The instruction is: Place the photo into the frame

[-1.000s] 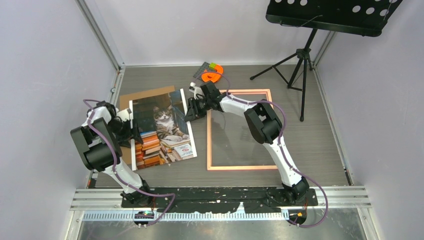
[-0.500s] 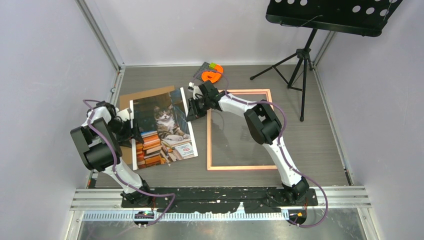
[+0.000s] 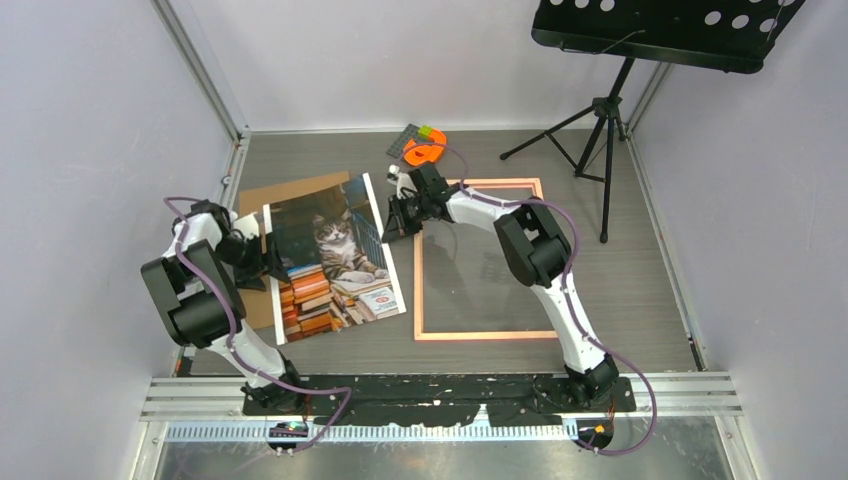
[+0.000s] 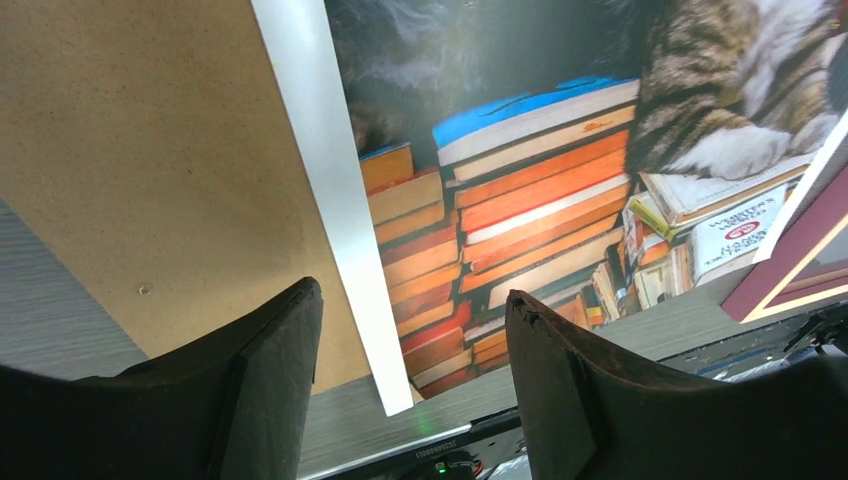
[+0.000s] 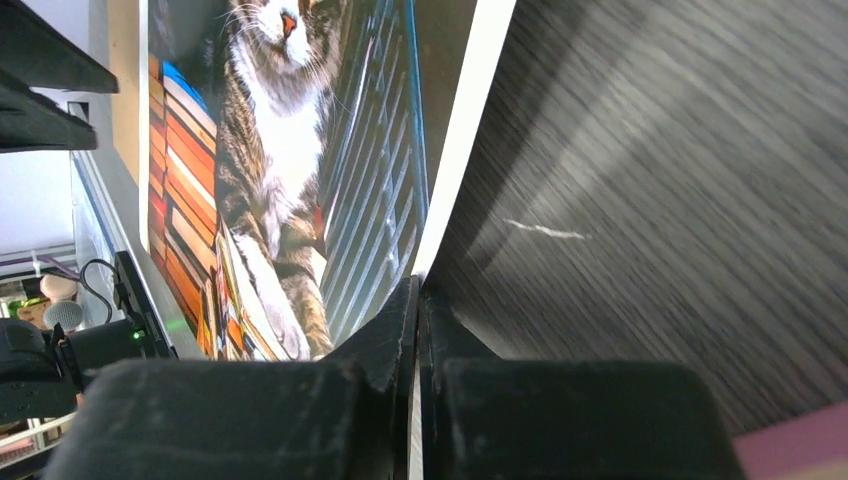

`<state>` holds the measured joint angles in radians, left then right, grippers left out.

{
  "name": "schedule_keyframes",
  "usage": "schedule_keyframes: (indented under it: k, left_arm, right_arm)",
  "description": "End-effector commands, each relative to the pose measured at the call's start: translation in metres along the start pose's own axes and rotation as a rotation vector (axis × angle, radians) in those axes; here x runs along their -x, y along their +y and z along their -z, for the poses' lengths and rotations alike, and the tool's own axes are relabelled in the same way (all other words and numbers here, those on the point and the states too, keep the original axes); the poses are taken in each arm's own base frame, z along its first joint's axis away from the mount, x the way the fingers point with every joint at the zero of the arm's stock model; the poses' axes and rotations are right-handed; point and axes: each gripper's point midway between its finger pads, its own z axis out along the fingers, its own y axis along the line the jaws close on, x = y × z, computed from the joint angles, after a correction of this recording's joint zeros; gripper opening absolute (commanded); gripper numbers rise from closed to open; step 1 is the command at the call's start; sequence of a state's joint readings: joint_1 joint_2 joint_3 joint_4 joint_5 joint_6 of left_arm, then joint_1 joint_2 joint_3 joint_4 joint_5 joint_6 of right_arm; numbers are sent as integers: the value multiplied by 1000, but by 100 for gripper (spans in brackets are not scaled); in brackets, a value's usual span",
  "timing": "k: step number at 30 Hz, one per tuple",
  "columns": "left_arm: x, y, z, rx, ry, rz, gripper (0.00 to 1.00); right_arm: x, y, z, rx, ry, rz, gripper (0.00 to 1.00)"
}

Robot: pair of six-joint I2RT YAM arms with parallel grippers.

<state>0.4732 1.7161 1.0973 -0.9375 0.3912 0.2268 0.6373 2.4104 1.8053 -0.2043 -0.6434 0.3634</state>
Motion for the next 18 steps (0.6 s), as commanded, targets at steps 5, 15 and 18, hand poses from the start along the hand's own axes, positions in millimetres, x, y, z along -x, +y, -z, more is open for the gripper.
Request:
schedule_keyframes:
  k: [5, 15, 18]
  left_arm:
    - [32, -52, 53, -106, -206, -23, 70]
    - [88, -185, 99, -240, -409, -6, 71]
    - [104, -233, 105, -303, -443, 11, 70]
  right_arm:
    - [56, 49, 65, -40, -135, 114, 6]
    - [69, 71, 95, -97, -177, 120, 6]
    - [67, 77, 98, -125, -187, 137, 6]
